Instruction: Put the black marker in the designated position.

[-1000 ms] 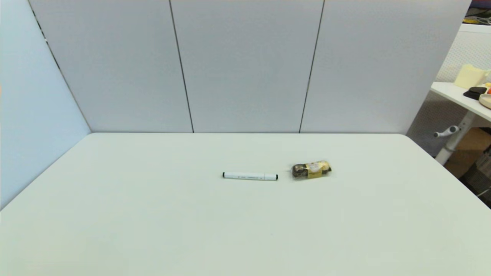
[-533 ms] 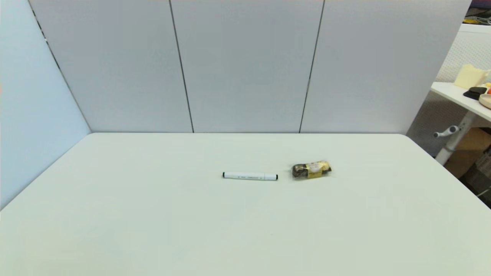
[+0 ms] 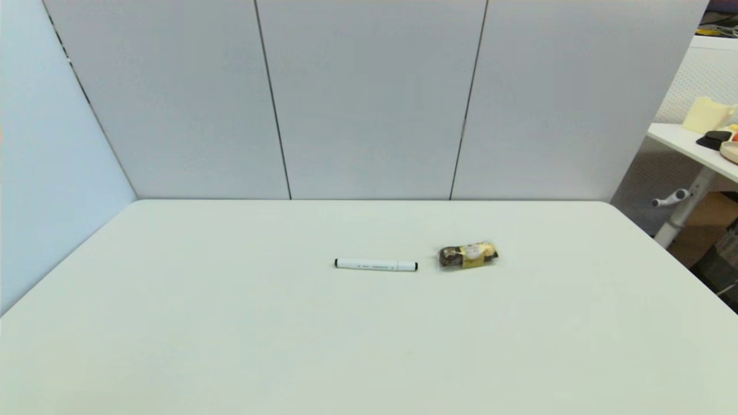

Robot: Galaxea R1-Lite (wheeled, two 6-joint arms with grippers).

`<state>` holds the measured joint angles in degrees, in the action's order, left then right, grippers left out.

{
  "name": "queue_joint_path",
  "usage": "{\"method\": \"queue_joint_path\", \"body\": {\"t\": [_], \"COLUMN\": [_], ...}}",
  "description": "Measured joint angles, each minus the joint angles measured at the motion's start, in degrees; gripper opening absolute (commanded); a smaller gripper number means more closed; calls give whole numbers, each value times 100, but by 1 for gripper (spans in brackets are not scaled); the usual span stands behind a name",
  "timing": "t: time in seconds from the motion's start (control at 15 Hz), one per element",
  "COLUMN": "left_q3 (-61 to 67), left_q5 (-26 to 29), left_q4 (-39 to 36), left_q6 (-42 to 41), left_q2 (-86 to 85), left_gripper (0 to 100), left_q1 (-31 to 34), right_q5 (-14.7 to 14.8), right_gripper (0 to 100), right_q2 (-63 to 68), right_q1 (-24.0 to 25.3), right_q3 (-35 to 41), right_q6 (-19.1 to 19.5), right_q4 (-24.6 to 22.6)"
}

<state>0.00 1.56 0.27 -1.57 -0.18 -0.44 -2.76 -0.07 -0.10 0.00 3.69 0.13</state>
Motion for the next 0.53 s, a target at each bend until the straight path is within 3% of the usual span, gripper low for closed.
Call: {"method": "queue_joint_path", "body": {"t": [0.53], "left_q3": [0], "left_q5": [1], "left_q4": [0], "left_q6": [0], "left_q2": [2], "left_gripper": [100], "left_q1": [0], "right_q5": [0], "right_gripper": [100], "right_q2": [0], "right_q1": [0], "right_q3": [0], "right_q6": [-30], "right_q4": [2]}}
